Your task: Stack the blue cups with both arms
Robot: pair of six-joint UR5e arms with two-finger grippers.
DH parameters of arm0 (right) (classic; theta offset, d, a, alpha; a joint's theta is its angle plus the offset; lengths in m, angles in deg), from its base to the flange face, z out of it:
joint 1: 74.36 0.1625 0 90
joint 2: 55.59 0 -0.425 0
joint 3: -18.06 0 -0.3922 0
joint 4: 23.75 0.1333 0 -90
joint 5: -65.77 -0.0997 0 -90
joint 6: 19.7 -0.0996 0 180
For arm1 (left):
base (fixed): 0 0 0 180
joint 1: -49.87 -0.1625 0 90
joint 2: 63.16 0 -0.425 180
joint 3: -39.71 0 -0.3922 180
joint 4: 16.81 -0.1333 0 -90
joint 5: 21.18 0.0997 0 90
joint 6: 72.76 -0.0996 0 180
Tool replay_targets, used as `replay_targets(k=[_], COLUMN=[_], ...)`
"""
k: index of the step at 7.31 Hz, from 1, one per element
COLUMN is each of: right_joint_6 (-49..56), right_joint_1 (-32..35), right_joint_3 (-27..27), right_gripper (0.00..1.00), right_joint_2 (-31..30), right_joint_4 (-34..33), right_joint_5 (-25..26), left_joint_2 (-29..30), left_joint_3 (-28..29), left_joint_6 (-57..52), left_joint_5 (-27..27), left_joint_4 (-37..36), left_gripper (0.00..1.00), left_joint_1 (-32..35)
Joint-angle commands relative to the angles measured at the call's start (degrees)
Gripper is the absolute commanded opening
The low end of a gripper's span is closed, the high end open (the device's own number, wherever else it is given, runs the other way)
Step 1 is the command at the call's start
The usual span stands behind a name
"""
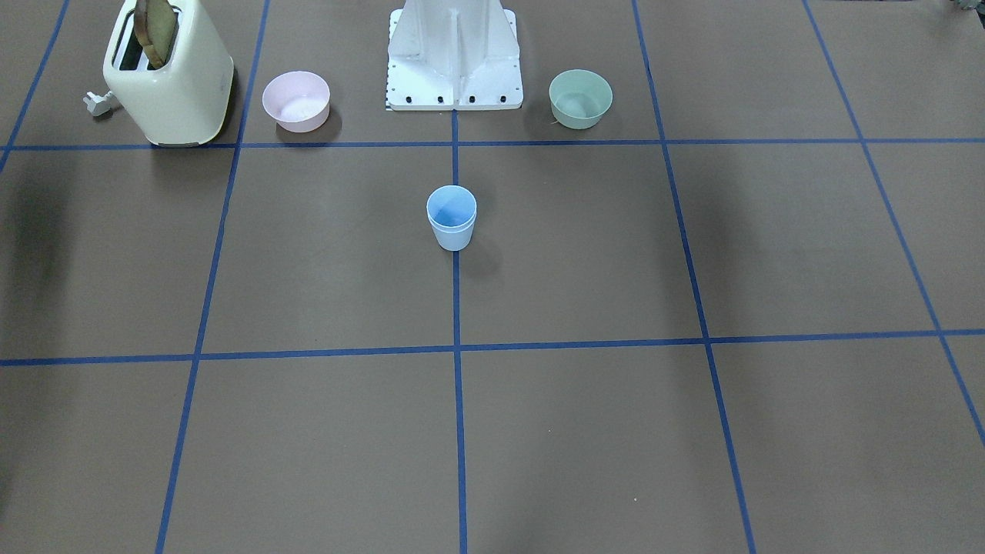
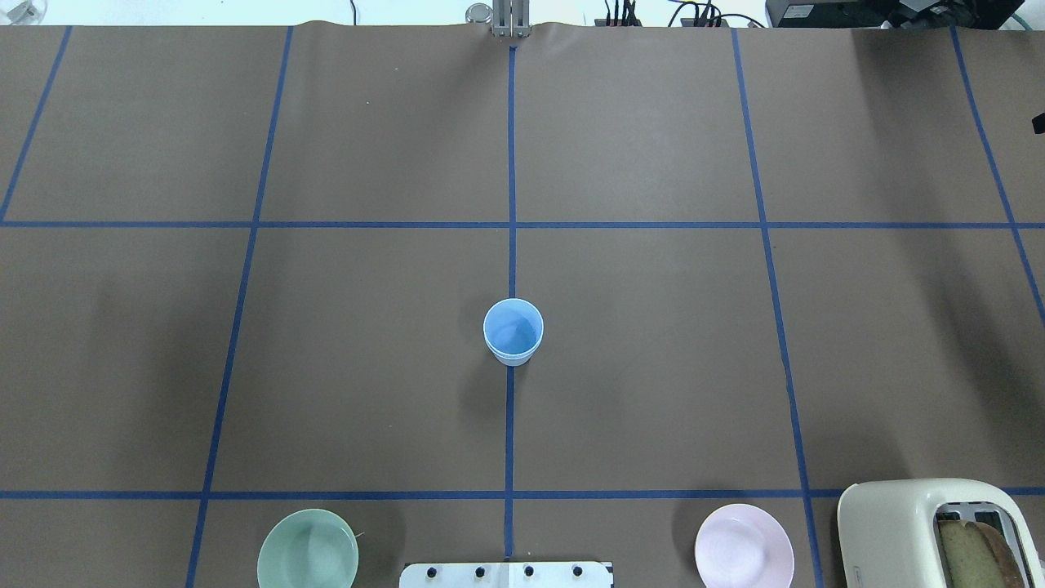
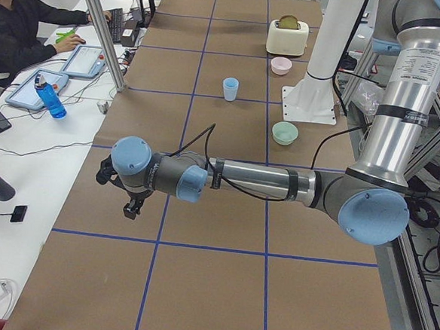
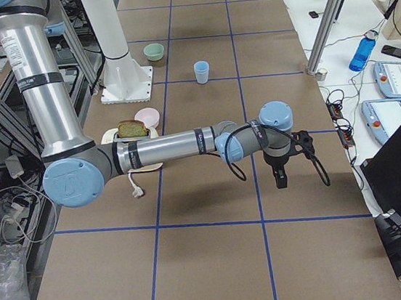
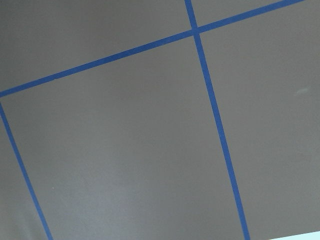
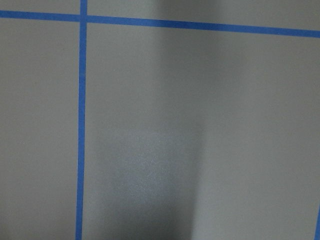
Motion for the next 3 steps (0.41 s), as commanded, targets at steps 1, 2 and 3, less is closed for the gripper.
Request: replay_targets(k=[1, 2, 3], right_joint_6=[0.04, 0.04, 0.04], right_joint_1=[0.14, 0.23, 0.14], right_joint_3=[0.36, 0.53, 0.36], right_gripper=[1.00, 1.00, 1.00], right_joint_2=[-0.43, -0.35, -0.43], right_joint_4=[0.13, 0.13, 0.13], right_joint_5=[-0.26, -0.09, 0.26], left_joint_2=[-0.20, 0.06, -0.20], left_joint_3=[-0.19, -0.28, -0.37], left_joint_6=[0.08, 0.17, 0.17], left_joint_5=[0.03, -0.06, -0.14], left_joint_4=[-0.07, -0.07, -0.07], left_gripper=[0.98, 0.98, 0.98], left_joint_1=[-0.04, 0.05, 0.05])
